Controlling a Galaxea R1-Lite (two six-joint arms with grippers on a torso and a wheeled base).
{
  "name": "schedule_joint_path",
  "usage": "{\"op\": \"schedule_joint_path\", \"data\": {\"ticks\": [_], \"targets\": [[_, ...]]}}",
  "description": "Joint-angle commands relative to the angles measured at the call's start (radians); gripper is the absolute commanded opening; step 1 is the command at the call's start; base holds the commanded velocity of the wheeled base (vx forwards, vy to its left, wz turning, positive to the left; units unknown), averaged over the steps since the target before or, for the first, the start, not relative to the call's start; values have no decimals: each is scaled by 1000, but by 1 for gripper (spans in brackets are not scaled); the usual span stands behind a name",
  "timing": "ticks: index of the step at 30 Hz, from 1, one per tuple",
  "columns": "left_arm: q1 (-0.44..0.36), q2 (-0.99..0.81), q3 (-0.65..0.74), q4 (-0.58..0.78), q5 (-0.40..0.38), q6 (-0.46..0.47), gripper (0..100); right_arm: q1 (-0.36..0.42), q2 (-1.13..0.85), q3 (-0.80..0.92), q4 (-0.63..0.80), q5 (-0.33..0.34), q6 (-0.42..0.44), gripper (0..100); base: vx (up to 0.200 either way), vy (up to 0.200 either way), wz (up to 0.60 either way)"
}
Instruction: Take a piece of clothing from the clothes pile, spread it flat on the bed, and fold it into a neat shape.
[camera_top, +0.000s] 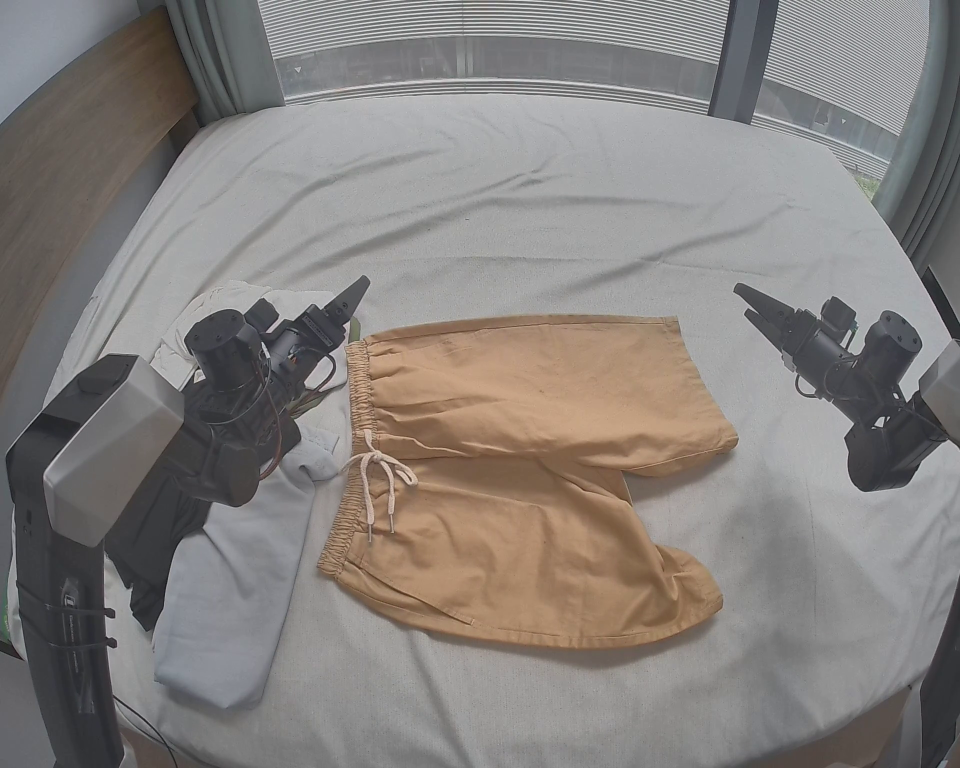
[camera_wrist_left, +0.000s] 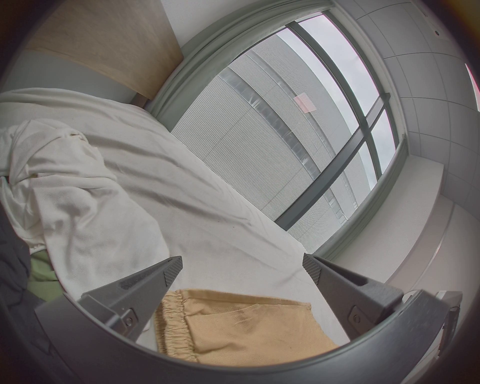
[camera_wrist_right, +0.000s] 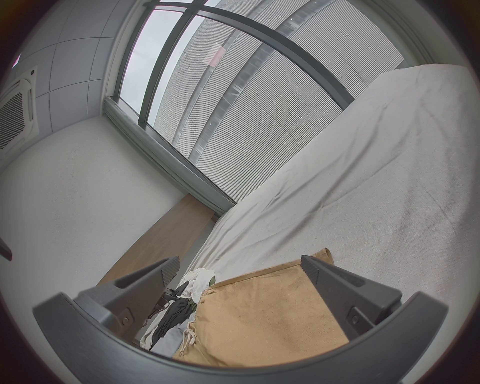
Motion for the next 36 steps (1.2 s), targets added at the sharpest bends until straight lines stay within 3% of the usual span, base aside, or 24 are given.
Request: {"op": "schedule_joint_path", "data": {"ticks": [1,8,10,15,17,19,22,36], "targets": [[-1,-68,103,-10,-4,1,100,2,-74,97,-10,1,0,100,0,0,0],[-8,-223,421,-110,-57,6,100,2,-185,304,-47,1,-5,100,0,0,0],[-2,-284,623,-217,-152,4,100,3,-225,418,-85,5,-5,100,0,0,0],[25,-355,850,-266,-254,22,100,38,-232,502,-84,16,-28,100,0,0,0],[28,-367,873,-266,-270,24,100,45,-231,510,-79,18,-42,100,0,0,0],[48,-382,919,-266,-333,24,100,57,-211,539,-78,18,-83,100,0,0,0],[48,-371,930,-266,-348,35,100,68,-176,565,-75,18,-121,100,0,0,0],[42,-299,919,-266,-345,55,100,97,-19,640,-75,19,-313,100,0,0,0]]}}
